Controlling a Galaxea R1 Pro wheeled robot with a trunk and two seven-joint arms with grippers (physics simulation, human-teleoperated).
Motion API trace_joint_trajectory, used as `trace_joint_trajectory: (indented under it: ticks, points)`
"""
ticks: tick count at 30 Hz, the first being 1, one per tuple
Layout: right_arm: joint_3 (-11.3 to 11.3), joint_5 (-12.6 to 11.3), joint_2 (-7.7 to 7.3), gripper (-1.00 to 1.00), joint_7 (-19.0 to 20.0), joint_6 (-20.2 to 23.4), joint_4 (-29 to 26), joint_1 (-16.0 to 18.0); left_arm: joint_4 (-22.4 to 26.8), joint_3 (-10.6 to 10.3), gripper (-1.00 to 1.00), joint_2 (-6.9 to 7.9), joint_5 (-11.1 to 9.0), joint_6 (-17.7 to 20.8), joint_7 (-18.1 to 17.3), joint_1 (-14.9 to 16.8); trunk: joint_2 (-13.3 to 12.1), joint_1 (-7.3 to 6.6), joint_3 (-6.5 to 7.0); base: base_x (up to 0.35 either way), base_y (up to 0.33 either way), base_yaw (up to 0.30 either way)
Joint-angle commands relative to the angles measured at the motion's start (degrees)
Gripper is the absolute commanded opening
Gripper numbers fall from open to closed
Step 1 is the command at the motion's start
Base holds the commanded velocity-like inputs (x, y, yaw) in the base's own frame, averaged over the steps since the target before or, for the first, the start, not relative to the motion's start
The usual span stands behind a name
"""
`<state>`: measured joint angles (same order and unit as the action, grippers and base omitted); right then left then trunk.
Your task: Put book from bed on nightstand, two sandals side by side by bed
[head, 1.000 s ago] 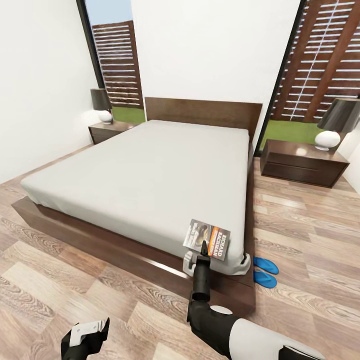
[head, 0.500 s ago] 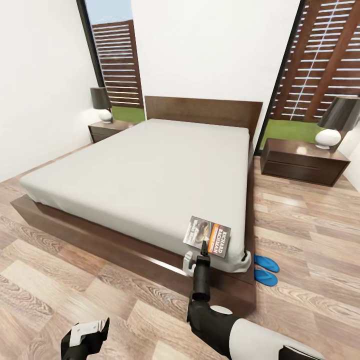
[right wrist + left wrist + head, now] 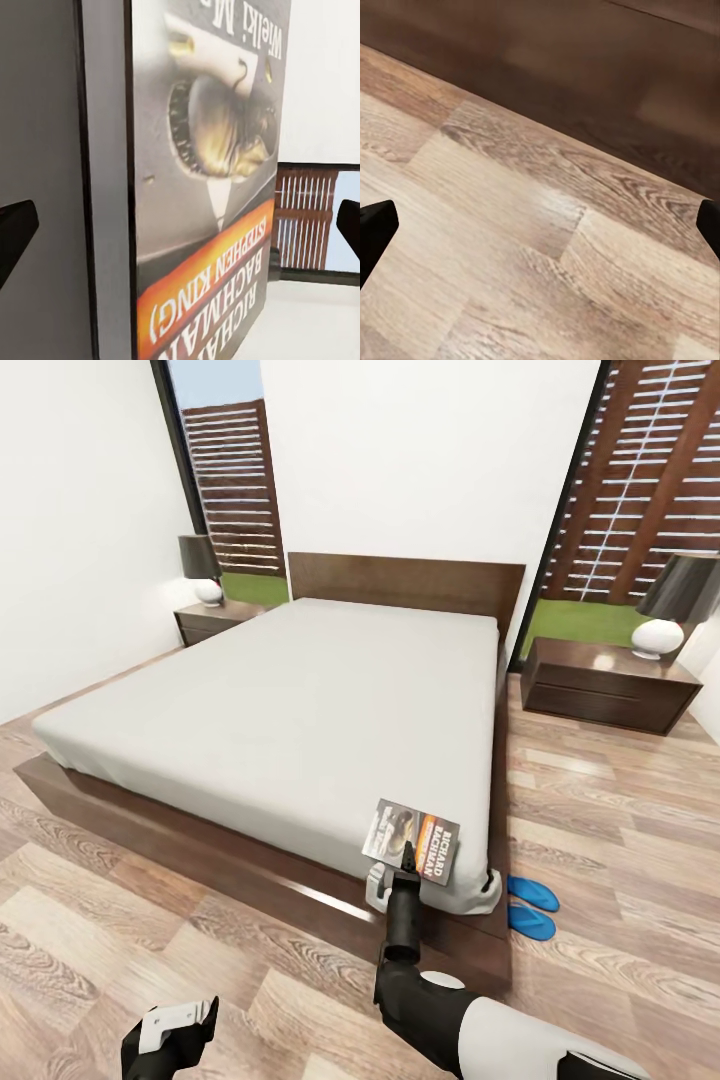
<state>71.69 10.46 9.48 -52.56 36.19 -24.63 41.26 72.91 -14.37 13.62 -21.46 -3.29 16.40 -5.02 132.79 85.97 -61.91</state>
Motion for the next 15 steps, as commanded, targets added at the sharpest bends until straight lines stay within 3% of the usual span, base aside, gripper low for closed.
trace_joint_trajectory:
  ticks: [1,15]
  points:
    - [0.21,0.07,0.01,1.00,-0.09,0.37,0.02,0.05,0.04,-0.22,1.00,0.08,-0.60,-0.32,0.37,0.01,0.02,0.00,-0.04,0.010,-0.006,0.000]
    - [0.21,0.09,0.01,1.00,-0.08,0.37,0.02,0.05,0.04,-0.22,1.00,0.07,-0.60,-0.37,0.38,0.01,0.02,0.00,-0.04,0.034,-0.005,0.000]
